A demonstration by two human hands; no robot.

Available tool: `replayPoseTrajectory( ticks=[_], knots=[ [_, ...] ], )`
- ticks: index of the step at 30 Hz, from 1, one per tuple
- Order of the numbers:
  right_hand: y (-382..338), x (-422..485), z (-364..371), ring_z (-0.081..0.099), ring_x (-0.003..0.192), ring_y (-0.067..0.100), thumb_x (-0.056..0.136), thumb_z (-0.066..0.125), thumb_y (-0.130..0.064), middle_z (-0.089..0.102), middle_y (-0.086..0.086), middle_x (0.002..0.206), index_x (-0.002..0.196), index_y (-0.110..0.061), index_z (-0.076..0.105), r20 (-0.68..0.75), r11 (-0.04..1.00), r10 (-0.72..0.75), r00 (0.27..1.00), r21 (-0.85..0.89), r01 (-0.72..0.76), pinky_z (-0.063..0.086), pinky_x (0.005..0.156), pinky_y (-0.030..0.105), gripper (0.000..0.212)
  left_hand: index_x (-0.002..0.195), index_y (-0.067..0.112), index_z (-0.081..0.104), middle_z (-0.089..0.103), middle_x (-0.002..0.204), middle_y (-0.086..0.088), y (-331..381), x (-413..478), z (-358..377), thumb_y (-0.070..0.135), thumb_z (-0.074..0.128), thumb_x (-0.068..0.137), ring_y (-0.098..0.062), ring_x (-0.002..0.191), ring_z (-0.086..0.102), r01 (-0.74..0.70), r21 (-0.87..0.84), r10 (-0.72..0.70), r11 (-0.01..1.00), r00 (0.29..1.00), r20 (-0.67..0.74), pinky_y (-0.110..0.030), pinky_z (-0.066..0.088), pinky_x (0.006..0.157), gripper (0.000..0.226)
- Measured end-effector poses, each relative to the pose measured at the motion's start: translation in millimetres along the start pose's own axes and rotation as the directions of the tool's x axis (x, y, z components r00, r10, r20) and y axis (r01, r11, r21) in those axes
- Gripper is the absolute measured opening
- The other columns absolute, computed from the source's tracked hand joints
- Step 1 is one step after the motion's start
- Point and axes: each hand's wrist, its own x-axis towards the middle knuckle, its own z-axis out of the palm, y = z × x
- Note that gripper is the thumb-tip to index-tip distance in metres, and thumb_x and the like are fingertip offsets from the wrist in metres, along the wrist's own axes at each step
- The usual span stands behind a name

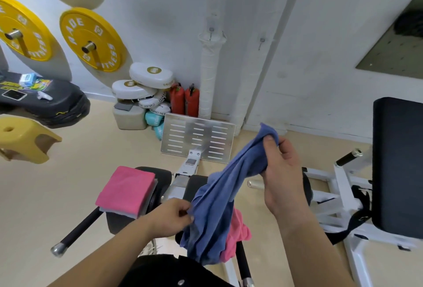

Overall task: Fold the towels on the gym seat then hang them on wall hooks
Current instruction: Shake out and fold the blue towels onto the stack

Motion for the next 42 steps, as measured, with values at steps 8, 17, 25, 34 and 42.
replayPoseTrajectory(
  ticks=[8, 17, 25, 34, 42],
  knots=[
    [27, -11, -22, 0.061, 0.071, 0.019, 0.098, 0.065, -0.018, 0.07, 0.01, 0.082, 0.092, -0.024, 0.071, 0.176, 0.938, 0.068, 0.982, -0.347, -0.002, 0.052, 0.06, 0.028, 0.01, 0.092, 0.027, 0.064, 0.068, 0.081, 0.008, 69, -27, -22, 0.019, 0.054, 0.101, -0.009, 0.078, 0.062, -0.321, -0.01, 0.3, 0.947, 0.895, -0.331, -0.026, 0.05, 0.071, 0.016],
    [33, -22, -15, 0.067, 0.082, 0.007, 0.1, 0.062, -0.008, 0.072, -0.004, 0.084, 0.096, -0.014, 0.066, 0.451, 0.941, 0.148, 0.88, -0.339, 0.015, 0.051, 0.073, 0.021, 0.008, 0.097, 0.029, 0.066, 0.07, 0.085, 0.0, 109, -40, -25, 0.02, 0.063, 0.099, -0.021, 0.08, 0.066, -0.417, -0.187, 0.304, 0.89, 0.845, -0.439, -0.032, 0.054, 0.076, 0.009],
    [51, -3, -27, 0.058, 0.069, 0.005, 0.101, 0.063, -0.015, 0.062, 0.0, 0.081, 0.09, -0.024, 0.061, -0.009, 0.958, -0.048, 0.999, -0.283, 0.044, 0.049, 0.067, 0.027, 0.014, 0.083, 0.013, 0.064, 0.062, 0.076, -0.004, 48, -25, -34, 0.044, 0.078, 0.079, -0.006, 0.063, 0.051, -0.118, 0.065, 0.123, 0.991, 0.989, -0.084, -0.029, 0.045, 0.063, 0.035],
    [81, 20, -76, 0.051, 0.07, 0.015, 0.103, 0.056, -0.018, 0.052, 0.0, 0.079, 0.096, -0.01, 0.053, -0.377, 0.923, -0.113, 0.919, -0.383, -0.044, 0.042, 0.073, 0.035, 0.011, 0.069, 0.017, 0.065, 0.056, 0.056, 0.015, 37, -35, -62, 0.031, 0.089, 0.076, 0.001, 0.054, 0.051, -0.024, 0.06, 0.037, 0.998, 0.974, -0.223, -0.015, 0.038, 0.054, 0.028],
    [58, 3, -61, 0.052, 0.069, 0.009, 0.102, 0.056, -0.023, 0.054, -0.004, 0.078, 0.096, -0.007, 0.056, -0.287, 0.945, -0.071, 0.955, -0.327, -0.028, 0.043, 0.07, 0.03, 0.017, 0.084, -0.005, 0.064, 0.059, 0.072, -0.011, 82, -53, -72, 0.016, 0.075, 0.091, -0.019, 0.067, 0.053, -0.11, -0.591, -0.018, 0.799, 0.978, -0.207, -0.025, 0.044, 0.061, 0.024]
  ],
)
